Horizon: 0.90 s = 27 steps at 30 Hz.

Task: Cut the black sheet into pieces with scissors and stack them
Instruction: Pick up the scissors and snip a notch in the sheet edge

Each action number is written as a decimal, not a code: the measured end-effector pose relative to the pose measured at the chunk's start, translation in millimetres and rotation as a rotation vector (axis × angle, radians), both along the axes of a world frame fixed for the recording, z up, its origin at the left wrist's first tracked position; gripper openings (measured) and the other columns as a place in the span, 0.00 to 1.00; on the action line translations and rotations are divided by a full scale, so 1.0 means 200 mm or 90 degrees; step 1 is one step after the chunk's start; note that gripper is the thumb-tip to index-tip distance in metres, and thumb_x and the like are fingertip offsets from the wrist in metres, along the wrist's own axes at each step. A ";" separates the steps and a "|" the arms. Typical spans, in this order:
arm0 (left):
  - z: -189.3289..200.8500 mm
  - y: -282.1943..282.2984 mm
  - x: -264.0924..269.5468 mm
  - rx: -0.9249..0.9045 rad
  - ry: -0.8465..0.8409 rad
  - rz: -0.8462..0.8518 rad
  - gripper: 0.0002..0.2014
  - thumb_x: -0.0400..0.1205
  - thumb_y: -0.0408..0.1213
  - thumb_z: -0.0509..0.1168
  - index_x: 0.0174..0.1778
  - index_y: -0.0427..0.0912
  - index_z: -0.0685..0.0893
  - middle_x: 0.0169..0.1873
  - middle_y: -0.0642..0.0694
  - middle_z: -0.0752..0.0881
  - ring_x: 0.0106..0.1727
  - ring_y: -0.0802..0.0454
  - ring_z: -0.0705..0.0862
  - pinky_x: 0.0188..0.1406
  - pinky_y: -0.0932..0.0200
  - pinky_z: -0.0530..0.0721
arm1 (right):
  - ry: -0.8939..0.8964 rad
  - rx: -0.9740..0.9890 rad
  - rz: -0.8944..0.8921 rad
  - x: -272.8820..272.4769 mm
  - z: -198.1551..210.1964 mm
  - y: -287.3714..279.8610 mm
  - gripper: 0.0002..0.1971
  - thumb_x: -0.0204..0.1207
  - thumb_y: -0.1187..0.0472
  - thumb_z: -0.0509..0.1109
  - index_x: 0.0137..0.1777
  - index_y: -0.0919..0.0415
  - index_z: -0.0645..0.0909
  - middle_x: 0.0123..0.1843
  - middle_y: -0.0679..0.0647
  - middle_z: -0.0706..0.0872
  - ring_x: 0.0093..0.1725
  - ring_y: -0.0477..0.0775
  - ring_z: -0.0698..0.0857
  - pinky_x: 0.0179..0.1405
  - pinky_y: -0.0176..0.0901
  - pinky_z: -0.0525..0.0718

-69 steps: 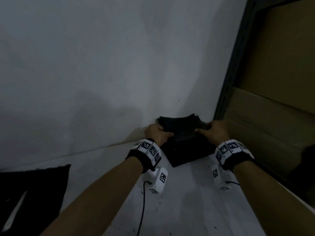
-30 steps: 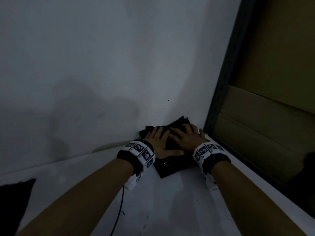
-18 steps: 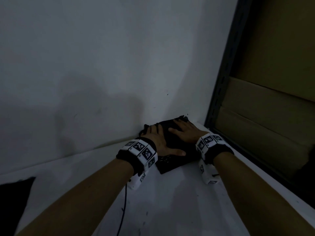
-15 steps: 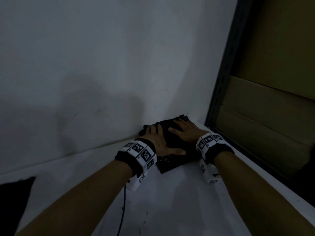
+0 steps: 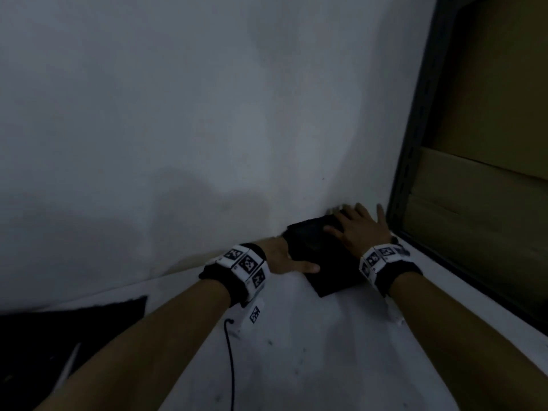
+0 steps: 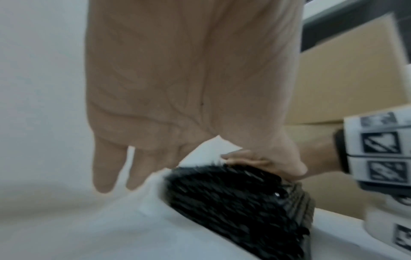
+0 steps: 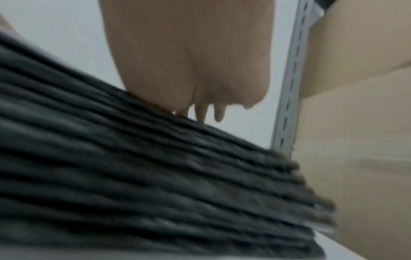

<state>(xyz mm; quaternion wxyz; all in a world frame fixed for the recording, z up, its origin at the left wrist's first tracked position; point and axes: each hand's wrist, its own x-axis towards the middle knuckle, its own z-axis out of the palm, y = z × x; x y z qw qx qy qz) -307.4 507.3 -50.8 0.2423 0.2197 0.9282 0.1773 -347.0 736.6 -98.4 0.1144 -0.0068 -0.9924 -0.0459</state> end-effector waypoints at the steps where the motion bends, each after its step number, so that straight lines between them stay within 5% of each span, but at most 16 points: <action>1: 0.05 -0.06 0.05 -0.041 0.020 0.026 0.57 0.72 0.78 0.61 0.88 0.45 0.50 0.86 0.46 0.57 0.85 0.46 0.60 0.81 0.56 0.58 | 0.047 0.004 0.008 0.04 0.03 -0.04 0.28 0.86 0.34 0.46 0.84 0.41 0.63 0.84 0.51 0.68 0.83 0.57 0.66 0.82 0.70 0.45; 3: 0.15 -0.19 0.13 -0.125 0.069 0.069 0.48 0.78 0.73 0.58 0.83 0.38 0.64 0.82 0.40 0.67 0.78 0.44 0.71 0.75 0.54 0.68 | 0.120 0.001 0.029 0.12 0.09 -0.15 0.23 0.87 0.41 0.51 0.74 0.46 0.76 0.71 0.55 0.81 0.70 0.60 0.79 0.79 0.65 0.60; 4: 0.17 -0.26 0.16 -0.138 0.084 0.080 0.42 0.79 0.72 0.58 0.72 0.36 0.77 0.74 0.37 0.77 0.67 0.44 0.79 0.67 0.53 0.74 | 0.140 -0.024 0.047 0.17 0.13 -0.21 0.21 0.88 0.43 0.52 0.66 0.52 0.82 0.64 0.57 0.85 0.63 0.61 0.83 0.74 0.61 0.68; 6: 0.22 -0.41 0.24 -0.100 0.094 0.089 0.36 0.80 0.69 0.61 0.47 0.31 0.84 0.53 0.37 0.88 0.48 0.43 0.85 0.50 0.51 0.83 | 0.125 -0.071 0.100 0.27 0.18 -0.35 0.21 0.88 0.47 0.55 0.55 0.61 0.84 0.54 0.60 0.87 0.53 0.63 0.85 0.59 0.54 0.80; 9: 0.28 -0.66 0.38 -0.041 0.070 0.148 0.31 0.81 0.61 0.66 0.55 0.32 0.88 0.51 0.44 0.91 0.49 0.48 0.91 0.55 0.46 0.90 | 0.010 -0.161 0.174 0.42 0.24 -0.58 0.21 0.88 0.50 0.59 0.50 0.67 0.85 0.50 0.63 0.88 0.49 0.64 0.86 0.48 0.52 0.85; 15: 0.36 -1.16 0.74 -0.003 0.111 0.234 0.20 0.82 0.53 0.70 0.49 0.35 0.90 0.43 0.46 0.93 0.42 0.52 0.93 0.49 0.48 0.92 | -0.181 -0.273 0.294 0.83 0.33 -1.07 0.14 0.84 0.48 0.68 0.56 0.58 0.87 0.52 0.55 0.90 0.53 0.56 0.86 0.54 0.45 0.85; 19: 0.29 -1.43 0.99 -0.107 0.097 0.246 0.15 0.83 0.44 0.70 0.45 0.33 0.90 0.40 0.44 0.93 0.39 0.48 0.92 0.44 0.49 0.92 | -0.299 -0.254 0.409 1.09 0.31 -1.41 0.15 0.84 0.49 0.68 0.60 0.56 0.88 0.57 0.54 0.90 0.56 0.54 0.87 0.58 0.49 0.86; 22: 0.21 -1.55 1.14 -0.261 0.053 0.216 0.11 0.83 0.41 0.70 0.47 0.35 0.90 0.38 0.45 0.88 0.35 0.47 0.84 0.36 0.55 0.83 | -0.327 -0.227 0.467 1.23 0.25 -1.65 0.16 0.85 0.50 0.68 0.67 0.55 0.83 0.64 0.54 0.87 0.61 0.57 0.85 0.60 0.49 0.83; 24: 0.15 -1.61 1.22 -0.298 0.061 0.201 0.12 0.81 0.44 0.72 0.47 0.37 0.89 0.40 0.44 0.85 0.38 0.45 0.82 0.37 0.54 0.79 | -0.350 -0.213 0.486 1.30 0.20 -1.79 0.19 0.86 0.51 0.67 0.74 0.52 0.78 0.70 0.55 0.83 0.67 0.59 0.82 0.64 0.49 0.81; 27: 0.05 -1.68 1.31 -0.325 0.075 0.210 0.17 0.78 0.48 0.74 0.54 0.37 0.89 0.47 0.42 0.89 0.47 0.42 0.87 0.43 0.48 0.85 | -0.407 -0.143 0.477 1.36 0.10 -1.93 0.25 0.86 0.45 0.63 0.83 0.38 0.65 0.76 0.58 0.73 0.72 0.64 0.76 0.71 0.56 0.77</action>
